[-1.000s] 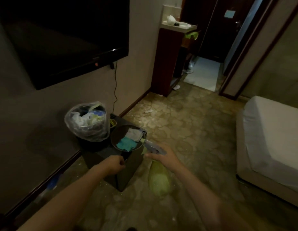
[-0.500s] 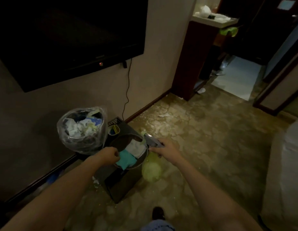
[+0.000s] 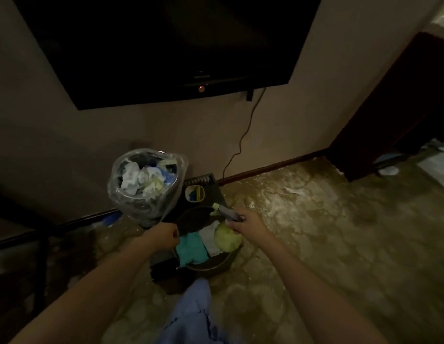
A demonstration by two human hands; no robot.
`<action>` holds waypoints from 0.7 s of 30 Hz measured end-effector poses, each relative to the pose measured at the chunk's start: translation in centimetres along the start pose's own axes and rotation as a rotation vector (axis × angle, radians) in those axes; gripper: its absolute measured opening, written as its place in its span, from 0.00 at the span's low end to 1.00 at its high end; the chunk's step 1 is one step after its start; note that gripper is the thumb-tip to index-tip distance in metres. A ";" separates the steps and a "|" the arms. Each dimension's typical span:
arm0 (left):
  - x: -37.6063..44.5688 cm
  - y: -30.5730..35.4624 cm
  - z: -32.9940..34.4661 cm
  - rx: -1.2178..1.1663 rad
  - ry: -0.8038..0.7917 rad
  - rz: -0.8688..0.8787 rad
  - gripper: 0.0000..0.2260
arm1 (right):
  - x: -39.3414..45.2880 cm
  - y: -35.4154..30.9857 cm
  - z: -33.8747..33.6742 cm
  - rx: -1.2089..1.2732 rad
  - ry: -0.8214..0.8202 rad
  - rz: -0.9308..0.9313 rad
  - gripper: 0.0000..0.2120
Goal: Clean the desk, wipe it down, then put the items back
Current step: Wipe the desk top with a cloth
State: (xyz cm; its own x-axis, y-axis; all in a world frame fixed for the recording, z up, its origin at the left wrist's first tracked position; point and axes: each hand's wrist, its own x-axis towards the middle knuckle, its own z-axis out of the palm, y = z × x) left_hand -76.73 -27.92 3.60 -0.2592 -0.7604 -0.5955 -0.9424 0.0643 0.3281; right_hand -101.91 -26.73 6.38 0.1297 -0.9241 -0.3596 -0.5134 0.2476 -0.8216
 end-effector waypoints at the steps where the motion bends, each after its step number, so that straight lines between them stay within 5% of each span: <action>1: 0.5 -0.2 -0.2 -0.018 -0.003 -0.018 0.03 | 1.2 0.0 -0.1 -0.007 -0.020 0.008 0.13; 6: 3.1 -2.1 -0.9 -0.144 0.007 -0.121 0.12 | 6.9 -0.2 0.2 -0.036 -0.127 0.025 0.09; 21: 7.0 -5.1 1.2 -0.388 0.008 -0.370 0.13 | 21.6 2.4 4.0 -0.313 -0.358 -0.054 0.14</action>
State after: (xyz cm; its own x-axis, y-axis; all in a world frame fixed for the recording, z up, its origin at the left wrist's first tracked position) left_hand -74.02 -32.84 -3.10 0.0787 -0.6922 -0.7174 -0.8228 -0.4514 0.3452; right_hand -96.93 -44.91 -5.18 0.4191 -0.7615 -0.4945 -0.7215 0.0514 -0.6905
